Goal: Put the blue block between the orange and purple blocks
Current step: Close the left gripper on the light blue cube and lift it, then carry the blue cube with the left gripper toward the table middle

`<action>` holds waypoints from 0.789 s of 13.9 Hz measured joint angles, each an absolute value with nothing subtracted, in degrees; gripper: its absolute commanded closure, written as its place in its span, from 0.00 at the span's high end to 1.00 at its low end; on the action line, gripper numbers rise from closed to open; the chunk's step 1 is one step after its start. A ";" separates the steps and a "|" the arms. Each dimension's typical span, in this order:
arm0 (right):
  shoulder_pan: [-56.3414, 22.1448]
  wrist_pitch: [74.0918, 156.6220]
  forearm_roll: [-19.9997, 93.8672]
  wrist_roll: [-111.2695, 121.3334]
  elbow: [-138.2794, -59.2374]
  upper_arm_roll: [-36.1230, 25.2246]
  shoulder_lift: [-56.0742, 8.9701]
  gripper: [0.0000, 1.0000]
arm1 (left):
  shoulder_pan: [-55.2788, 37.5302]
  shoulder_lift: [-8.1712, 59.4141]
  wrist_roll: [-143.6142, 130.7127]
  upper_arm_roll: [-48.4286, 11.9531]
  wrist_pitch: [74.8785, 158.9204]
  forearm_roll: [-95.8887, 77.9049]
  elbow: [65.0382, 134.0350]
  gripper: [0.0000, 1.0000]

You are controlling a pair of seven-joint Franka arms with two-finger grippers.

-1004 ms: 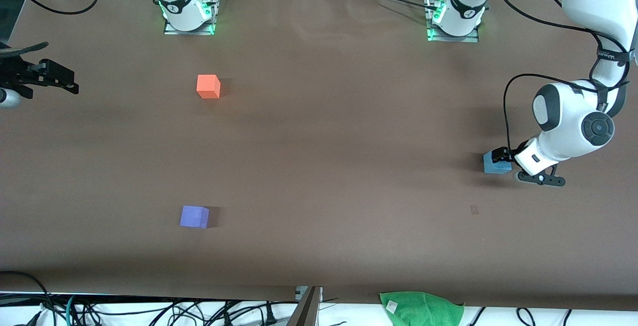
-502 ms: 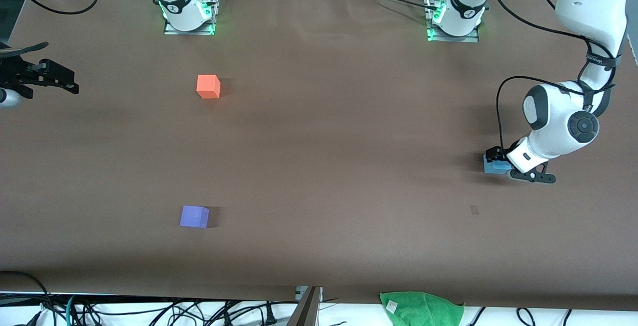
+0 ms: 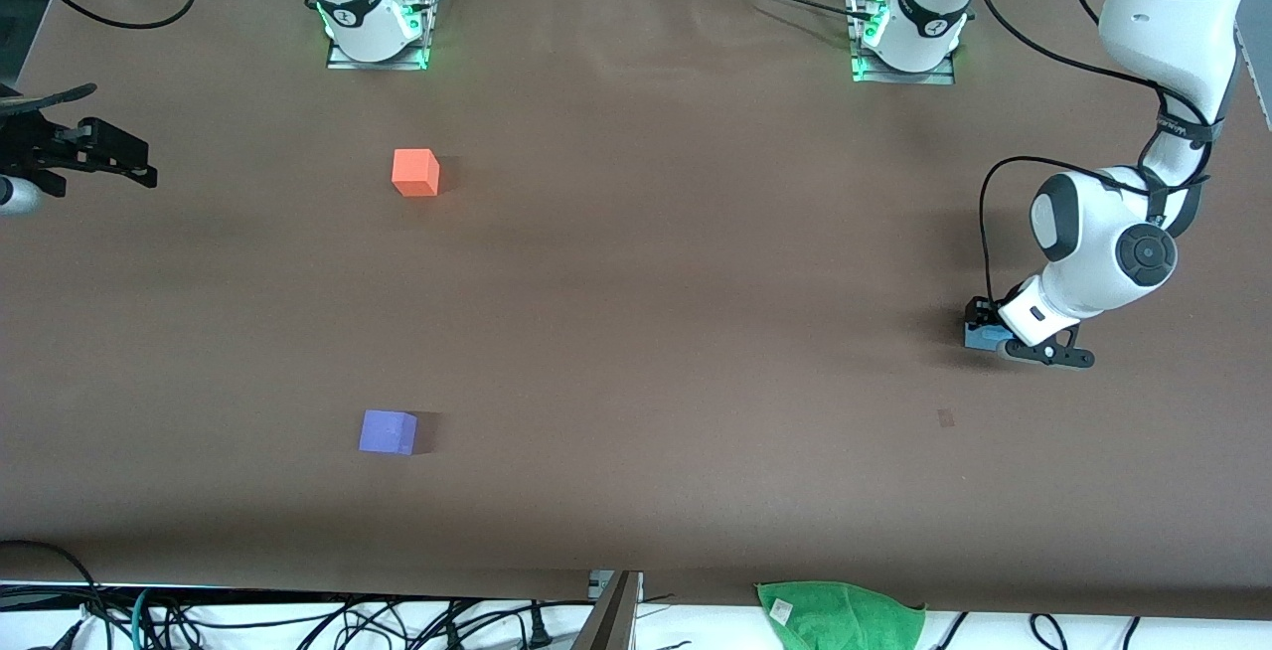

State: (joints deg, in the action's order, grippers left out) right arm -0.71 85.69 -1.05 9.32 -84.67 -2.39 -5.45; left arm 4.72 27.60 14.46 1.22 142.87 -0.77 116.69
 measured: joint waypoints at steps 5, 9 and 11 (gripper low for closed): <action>-0.71 85.69 -1.04 9.32 -84.67 -2.40 -5.47 1.00 | 4.64 20.66 3.75 -4.34 130.41 -1.00 113.60 0.23; -0.71 85.69 -1.03 9.32 -84.67 -2.40 -5.49 1.00 | 2.50 20.17 -22.34 -17.34 130.02 -1.03 112.21 0.23; -0.71 85.69 -1.03 9.32 -84.68 -2.40 -5.49 1.00 | 1.25 21.43 -32.72 -22.24 130.02 -1.04 110.18 0.23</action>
